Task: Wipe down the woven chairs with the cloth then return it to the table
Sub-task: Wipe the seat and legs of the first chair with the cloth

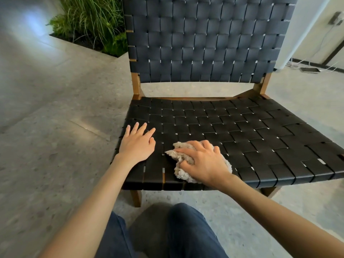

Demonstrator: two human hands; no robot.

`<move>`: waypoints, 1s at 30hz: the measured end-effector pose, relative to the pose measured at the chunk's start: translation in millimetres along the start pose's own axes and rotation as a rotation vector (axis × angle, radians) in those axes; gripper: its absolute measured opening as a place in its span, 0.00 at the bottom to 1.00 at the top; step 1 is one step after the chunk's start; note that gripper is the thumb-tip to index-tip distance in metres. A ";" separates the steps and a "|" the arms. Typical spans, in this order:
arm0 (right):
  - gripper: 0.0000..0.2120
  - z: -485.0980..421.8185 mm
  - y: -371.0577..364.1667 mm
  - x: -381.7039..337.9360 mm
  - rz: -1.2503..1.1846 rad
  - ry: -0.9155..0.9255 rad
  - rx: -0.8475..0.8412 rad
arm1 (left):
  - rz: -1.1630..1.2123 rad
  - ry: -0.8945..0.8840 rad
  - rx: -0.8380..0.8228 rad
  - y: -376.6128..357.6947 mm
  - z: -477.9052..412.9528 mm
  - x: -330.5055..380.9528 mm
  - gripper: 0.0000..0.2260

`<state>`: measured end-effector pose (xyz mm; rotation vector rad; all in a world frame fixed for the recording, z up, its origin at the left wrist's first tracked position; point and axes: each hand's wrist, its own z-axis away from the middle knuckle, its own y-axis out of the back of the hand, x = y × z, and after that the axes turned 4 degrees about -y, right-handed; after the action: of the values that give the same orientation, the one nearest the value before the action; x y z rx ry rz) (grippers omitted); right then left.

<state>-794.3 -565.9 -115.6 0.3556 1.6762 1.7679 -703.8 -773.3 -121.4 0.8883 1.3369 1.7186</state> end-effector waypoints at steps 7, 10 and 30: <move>0.20 -68.3 -18.2 6.6 -0.113 0.022 0.052 | 0.000 0.048 0.025 -3.6 -30.5 16.8 0.22; 0.20 -106.4 -26.0 12.4 -0.102 0.020 0.097 | -0.029 0.079 0.041 -7.6 -48.7 21.4 0.23; 0.28 -323.3 -41.4 47.2 -0.054 -0.087 0.216 | -0.067 0.163 0.119 -31.1 -139.4 36.5 0.27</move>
<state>-1015.7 -789.9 -211.7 0.4719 1.8011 1.5144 -837.7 -797.5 -178.0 0.7719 1.5729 1.7036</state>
